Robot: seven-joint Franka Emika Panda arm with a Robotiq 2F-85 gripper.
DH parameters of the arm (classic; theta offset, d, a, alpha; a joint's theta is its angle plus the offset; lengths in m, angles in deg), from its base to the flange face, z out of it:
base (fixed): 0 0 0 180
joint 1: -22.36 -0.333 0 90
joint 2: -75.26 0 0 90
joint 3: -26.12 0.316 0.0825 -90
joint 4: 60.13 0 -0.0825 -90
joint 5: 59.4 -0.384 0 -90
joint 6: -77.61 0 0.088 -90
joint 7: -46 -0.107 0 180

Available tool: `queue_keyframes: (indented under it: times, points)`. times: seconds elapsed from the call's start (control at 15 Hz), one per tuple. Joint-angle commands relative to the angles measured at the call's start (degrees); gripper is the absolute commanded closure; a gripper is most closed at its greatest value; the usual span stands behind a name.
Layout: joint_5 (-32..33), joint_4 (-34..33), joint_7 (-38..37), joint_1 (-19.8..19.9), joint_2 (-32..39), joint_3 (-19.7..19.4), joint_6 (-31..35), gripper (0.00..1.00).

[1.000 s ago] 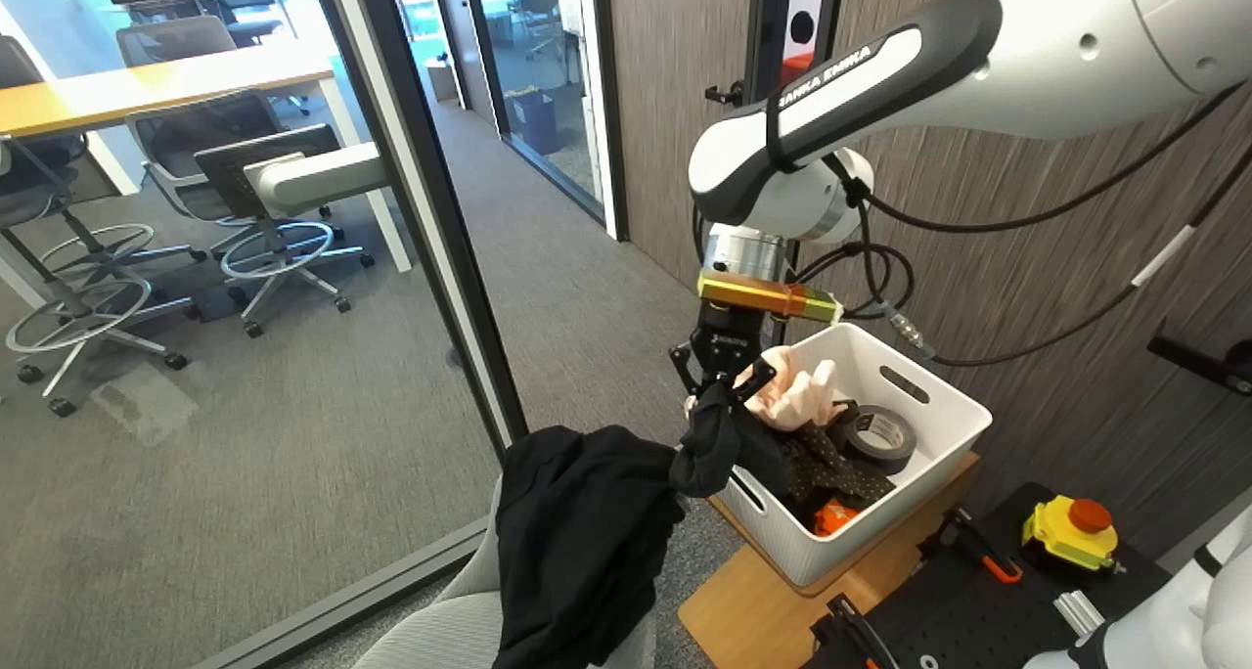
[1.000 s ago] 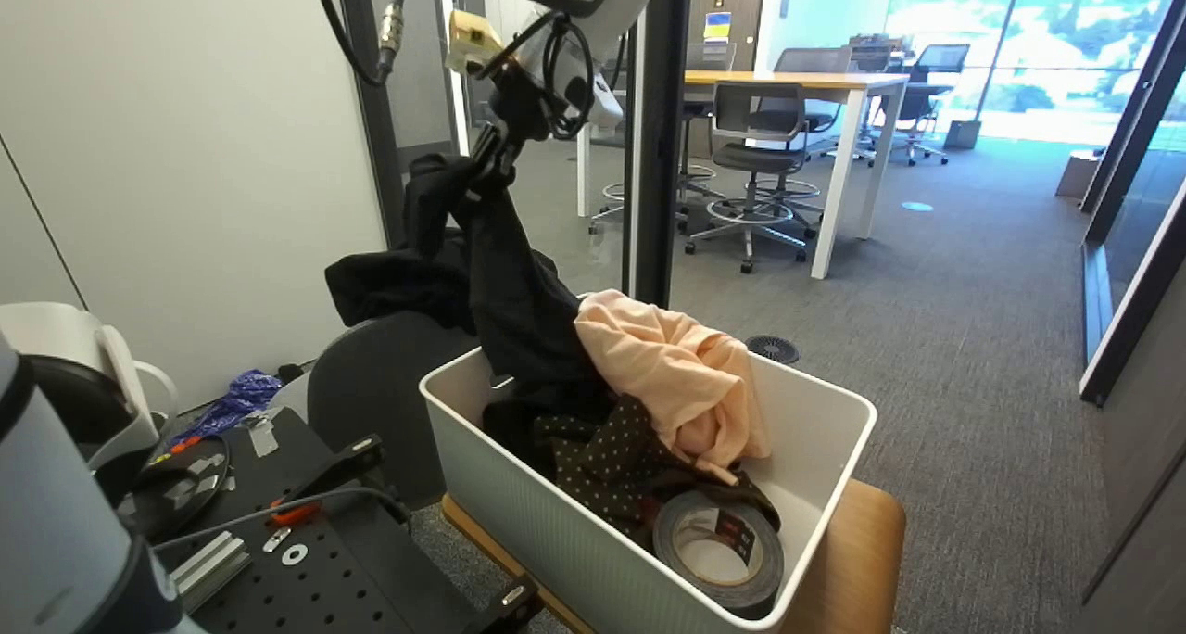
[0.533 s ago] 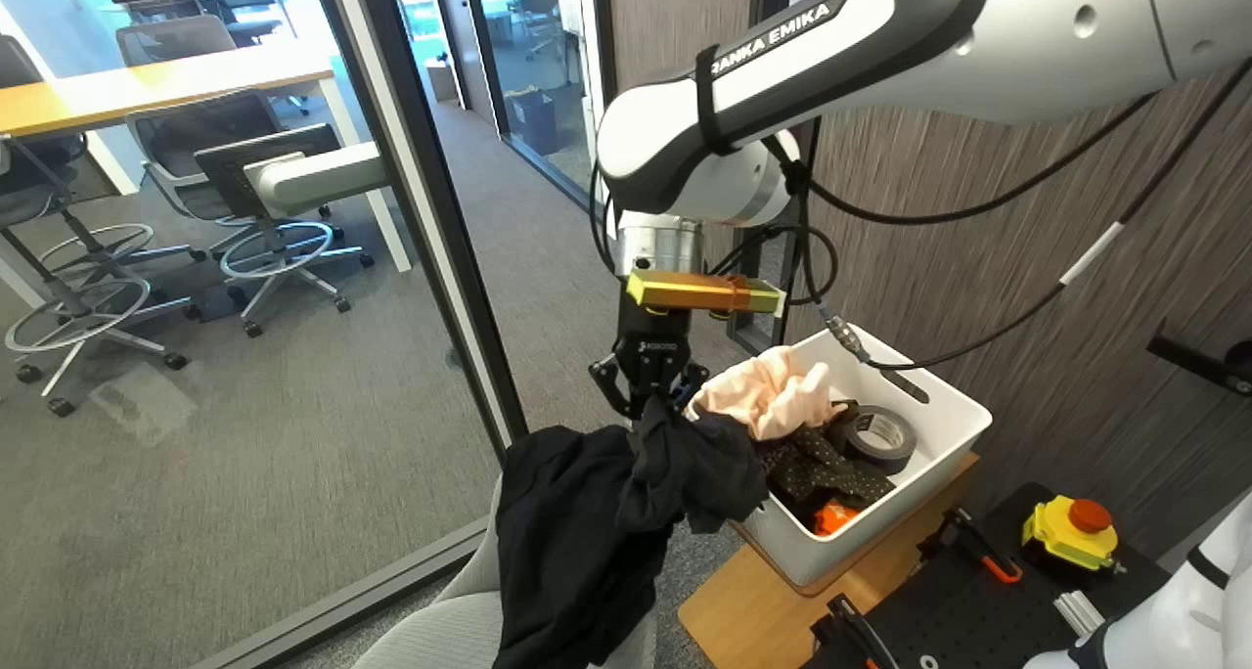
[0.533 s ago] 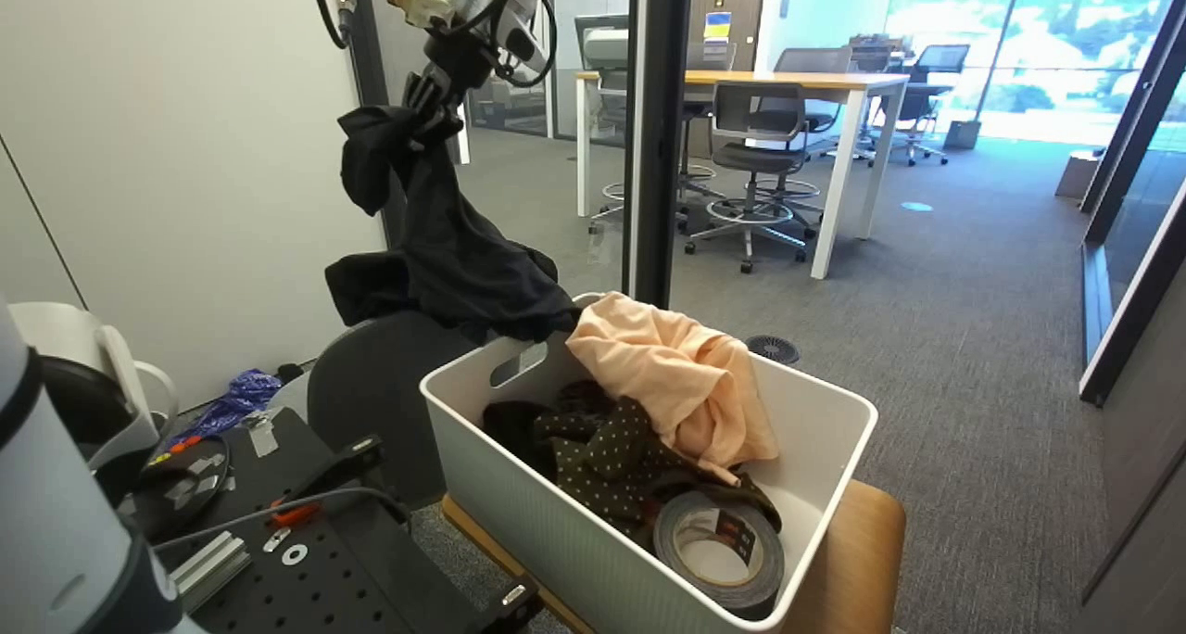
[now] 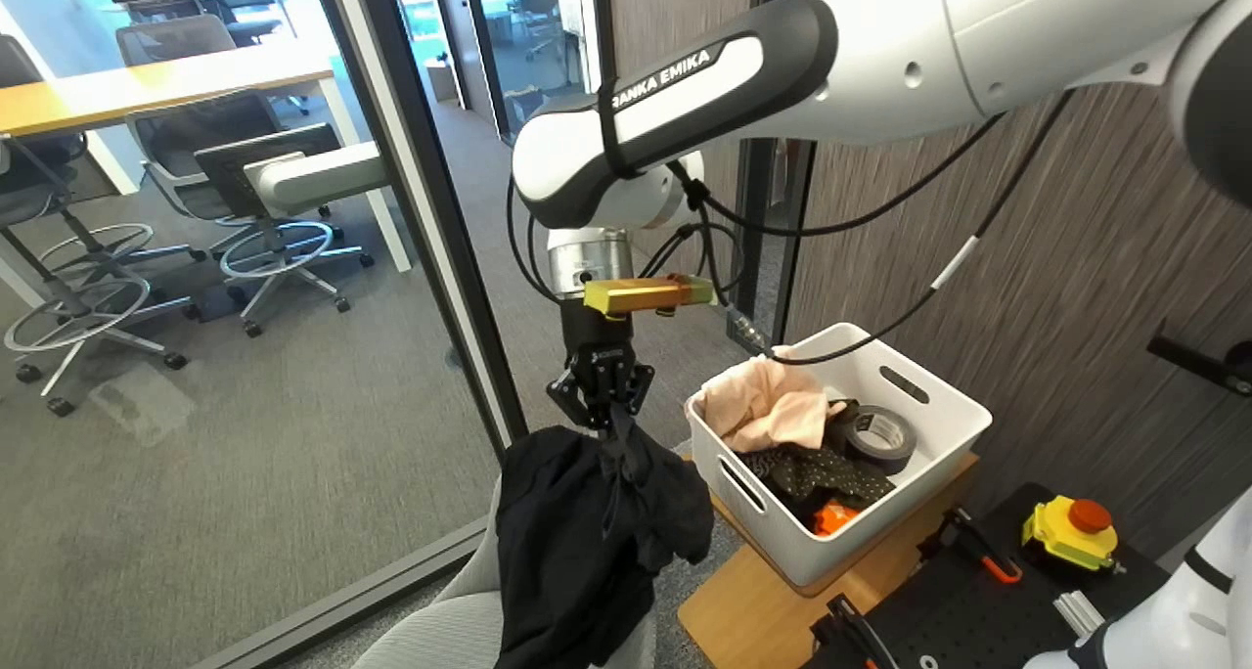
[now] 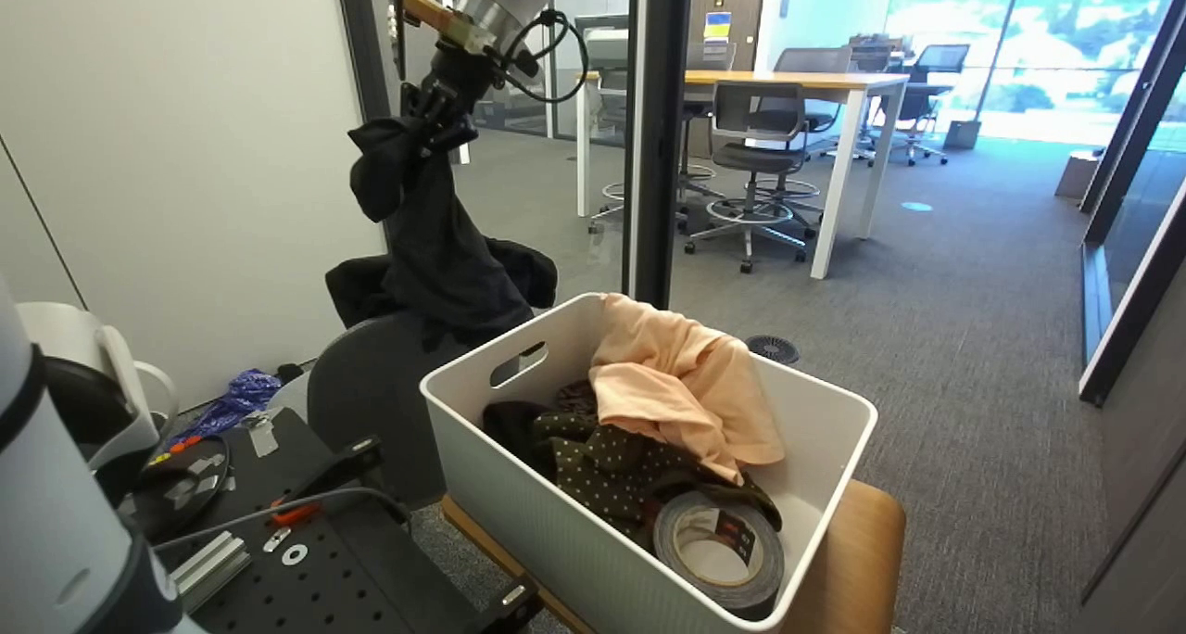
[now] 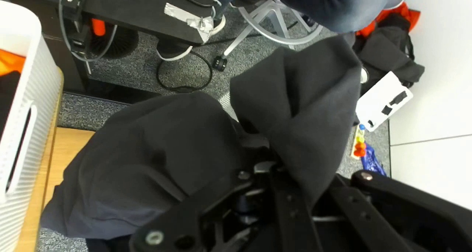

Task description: Pick up one cloth from the box and put it on the headrest of the chair

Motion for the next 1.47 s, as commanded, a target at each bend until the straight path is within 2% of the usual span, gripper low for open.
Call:
queue_keyframes:
  times: [0.0,0.33,0.53,0.73,0.93,1.07,1.4]
  points:
    - [4.22,-13.87,1.32,-1.61,12.18,0.26,-7.69,0.98]
    - [7.21,-26.71,-0.04,-5.78,24.80,0.72,-16.10,0.98]
    - [8.00,-34.10,-4.08,-9.78,30.82,0.70,-21.55,0.98]
    - [7.60,-41.10,-15.33,-14.38,36.05,-0.66,-26.41,0.98]
    - [7.37,-48.65,-26.19,-17.17,41.15,-1.77,-29.33,0.98]
    - [7.27,-53.45,-32.43,-18.11,44.55,-2.98,-30.50,0.98]
    - [6.50,-64.95,-46.16,-17.65,51.02,-6.55,-35.32,0.98]
